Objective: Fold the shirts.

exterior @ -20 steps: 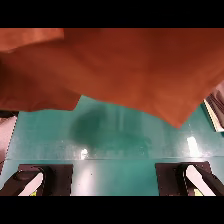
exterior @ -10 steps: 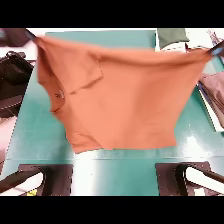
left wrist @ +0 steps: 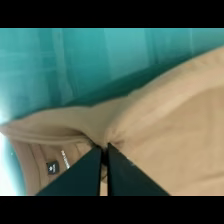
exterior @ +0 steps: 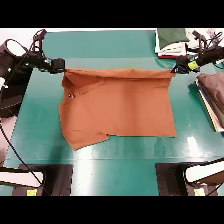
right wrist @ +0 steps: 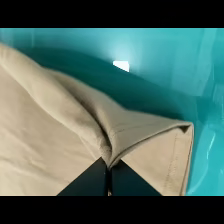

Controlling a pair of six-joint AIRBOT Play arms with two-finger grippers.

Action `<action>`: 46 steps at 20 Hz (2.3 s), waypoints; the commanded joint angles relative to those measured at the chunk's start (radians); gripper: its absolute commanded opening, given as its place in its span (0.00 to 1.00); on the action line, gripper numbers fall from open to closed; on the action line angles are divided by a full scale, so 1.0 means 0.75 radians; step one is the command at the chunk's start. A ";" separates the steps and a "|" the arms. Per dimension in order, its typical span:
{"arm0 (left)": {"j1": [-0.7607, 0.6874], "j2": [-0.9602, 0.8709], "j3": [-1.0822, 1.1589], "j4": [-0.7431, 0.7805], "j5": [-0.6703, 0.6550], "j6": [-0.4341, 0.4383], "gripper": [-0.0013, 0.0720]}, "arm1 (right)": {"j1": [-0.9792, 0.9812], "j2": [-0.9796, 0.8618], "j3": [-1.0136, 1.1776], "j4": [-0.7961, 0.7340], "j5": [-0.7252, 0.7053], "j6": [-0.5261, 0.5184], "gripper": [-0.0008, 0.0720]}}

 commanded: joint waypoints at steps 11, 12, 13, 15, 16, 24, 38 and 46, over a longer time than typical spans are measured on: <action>0.001 -0.034 -0.178 0.277 -0.149 0.018 0.23 | -0.058 0.027 -0.337 -0.054 -0.030 -0.045 0.28; 0.001 -0.027 -0.178 0.315 -0.166 -0.007 0.73 | -0.062 0.026 -0.319 -0.048 -0.028 -0.045 0.58; 0.003 -0.020 -0.174 0.368 -0.205 -0.041 0.89 | -0.064 0.031 -0.300 -0.048 -0.012 -0.045 0.58; 0.038 0.003 -0.173 0.387 -0.322 -0.078 0.77 | -0.080 0.065 -0.290 -0.049 0.038 -0.057 0.57; 0.063 0.033 -0.197 0.378 -0.358 -0.104 0.77 | -0.089 0.087 -0.290 -0.058 0.082 -0.066 0.57; 0.108 0.707 -1.017 0.336 -0.314 -0.288 0.77 | -0.037 0.482 -0.693 -0.063 -0.021 -0.100 0.57; -0.156 0.886 -1.527 -0.108 -0.037 -0.394 0.77 | 0.095 0.593 -0.838 0.007 -0.129 -0.099 0.57; -0.156 0.887 -1.519 -0.209 0.006 -0.328 0.07 | 0.094 0.593 -0.838 -0.059 -0.013 -0.100 0.57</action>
